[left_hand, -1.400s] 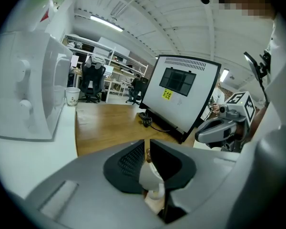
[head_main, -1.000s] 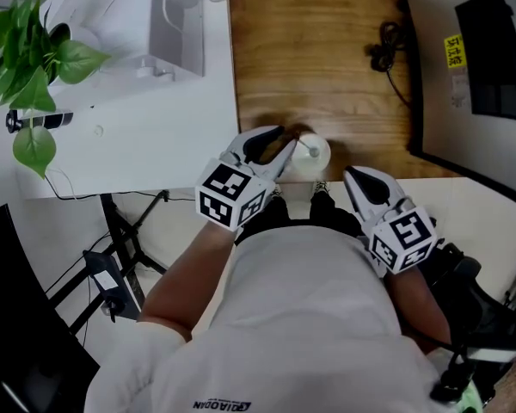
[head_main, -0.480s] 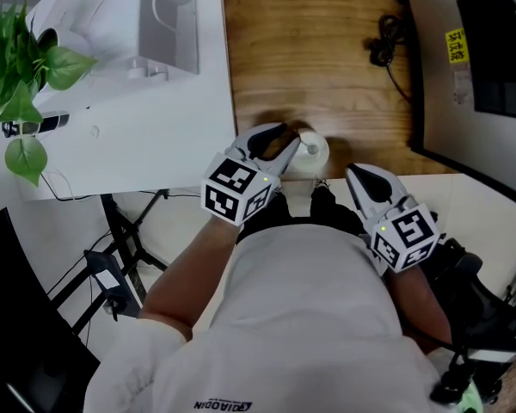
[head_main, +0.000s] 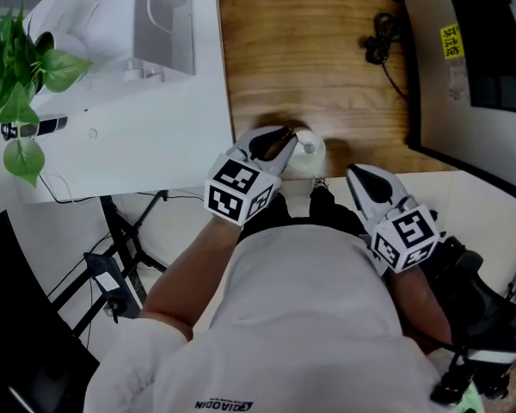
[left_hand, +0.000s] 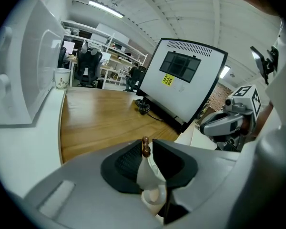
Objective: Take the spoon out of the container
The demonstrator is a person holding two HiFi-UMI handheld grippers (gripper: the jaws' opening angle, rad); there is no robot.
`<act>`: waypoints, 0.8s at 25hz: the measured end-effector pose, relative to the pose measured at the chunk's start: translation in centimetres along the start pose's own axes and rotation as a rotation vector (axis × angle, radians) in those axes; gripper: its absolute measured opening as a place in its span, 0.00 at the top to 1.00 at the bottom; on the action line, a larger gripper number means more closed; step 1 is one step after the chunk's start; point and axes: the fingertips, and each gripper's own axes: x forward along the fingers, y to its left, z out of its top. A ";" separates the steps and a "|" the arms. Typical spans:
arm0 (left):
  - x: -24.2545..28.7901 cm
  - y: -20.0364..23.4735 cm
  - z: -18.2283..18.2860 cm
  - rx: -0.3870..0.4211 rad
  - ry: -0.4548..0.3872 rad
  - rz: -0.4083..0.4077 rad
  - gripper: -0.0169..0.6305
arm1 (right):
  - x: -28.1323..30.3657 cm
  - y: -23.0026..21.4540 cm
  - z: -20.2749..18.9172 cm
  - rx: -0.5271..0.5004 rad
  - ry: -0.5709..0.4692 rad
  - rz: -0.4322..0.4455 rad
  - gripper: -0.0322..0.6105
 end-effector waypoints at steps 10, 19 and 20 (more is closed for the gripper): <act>-0.1 -0.4 0.0 0.007 -0.002 0.007 0.88 | -0.6 0.2 0.0 -0.008 -0.009 0.000 0.94; -1.8 -1.5 1.0 0.017 -0.050 -0.002 0.89 | -0.7 1.0 0.5 -0.034 -0.028 0.005 0.94; -2.1 -1.7 1.2 0.018 -0.059 -0.004 0.89 | -0.7 1.2 0.7 -0.039 -0.032 0.006 0.94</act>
